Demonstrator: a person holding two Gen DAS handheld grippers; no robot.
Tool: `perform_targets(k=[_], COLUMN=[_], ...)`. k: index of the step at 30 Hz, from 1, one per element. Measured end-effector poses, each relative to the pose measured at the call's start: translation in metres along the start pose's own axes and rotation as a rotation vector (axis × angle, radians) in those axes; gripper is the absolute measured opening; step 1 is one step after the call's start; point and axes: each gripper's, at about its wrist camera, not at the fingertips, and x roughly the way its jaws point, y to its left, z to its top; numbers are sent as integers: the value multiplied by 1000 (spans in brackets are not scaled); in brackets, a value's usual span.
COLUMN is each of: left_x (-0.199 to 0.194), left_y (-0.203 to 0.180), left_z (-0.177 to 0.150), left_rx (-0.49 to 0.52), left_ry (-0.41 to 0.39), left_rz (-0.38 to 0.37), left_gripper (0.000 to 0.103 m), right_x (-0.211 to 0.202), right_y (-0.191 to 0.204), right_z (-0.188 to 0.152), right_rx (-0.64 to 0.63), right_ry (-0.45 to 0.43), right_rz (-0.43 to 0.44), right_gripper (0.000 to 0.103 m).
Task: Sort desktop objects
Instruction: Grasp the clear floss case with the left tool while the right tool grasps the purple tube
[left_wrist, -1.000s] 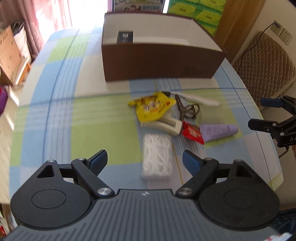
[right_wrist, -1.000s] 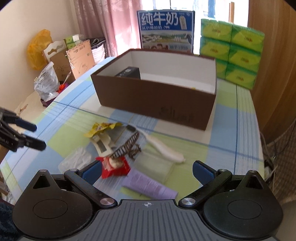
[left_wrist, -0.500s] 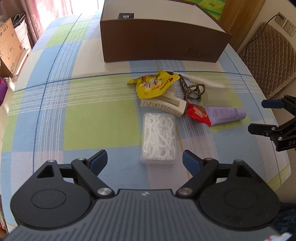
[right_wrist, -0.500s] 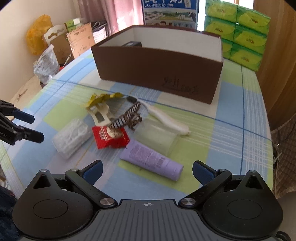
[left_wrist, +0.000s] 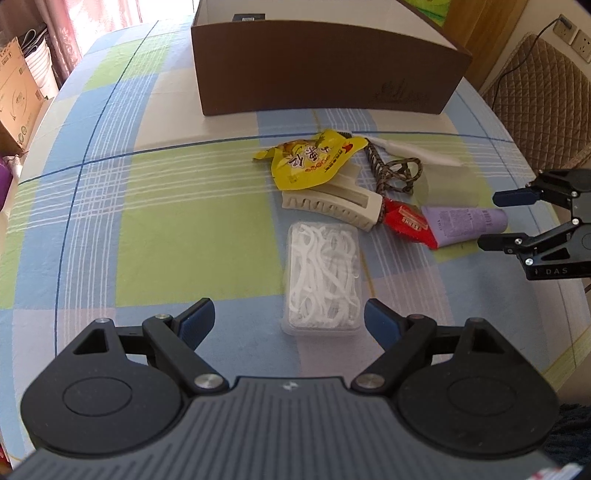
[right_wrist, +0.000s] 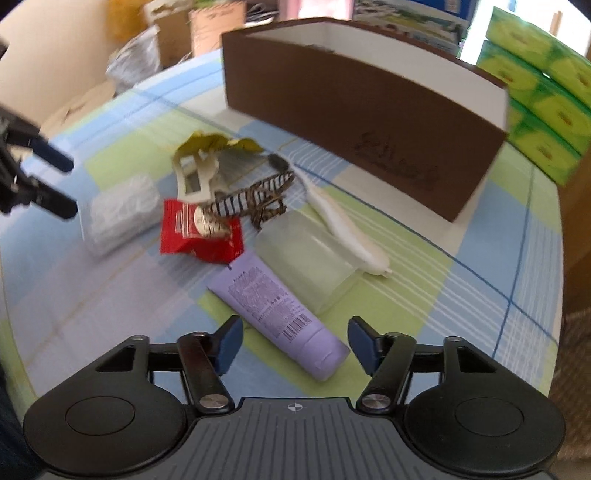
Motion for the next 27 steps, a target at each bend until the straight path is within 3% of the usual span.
perform_targets(k=[2,8,16,24,27], left_x=[3,15,35,49,54], left_y=[-3,-12,-21,-31,-34], left_z=[0,-1,5,12,13], left_rx=[8,39,103,153,174], left_ry=[4,14,21,21,5], left_rz=[-4,-11,7,17,31], left_gripper=[85,85,80,77,70], right_x=[5,2,-20,-35,-36], right_y=[3,15,34,20,16], right_z=[-2,-17,-43,-60,-59], right_rx=[-46,-114,17,369,426], right_ry=[14,22,51,78,64], right_rz=[-17,-11,-25,-177,-192], right_gripper=[46,26,26,26,26])
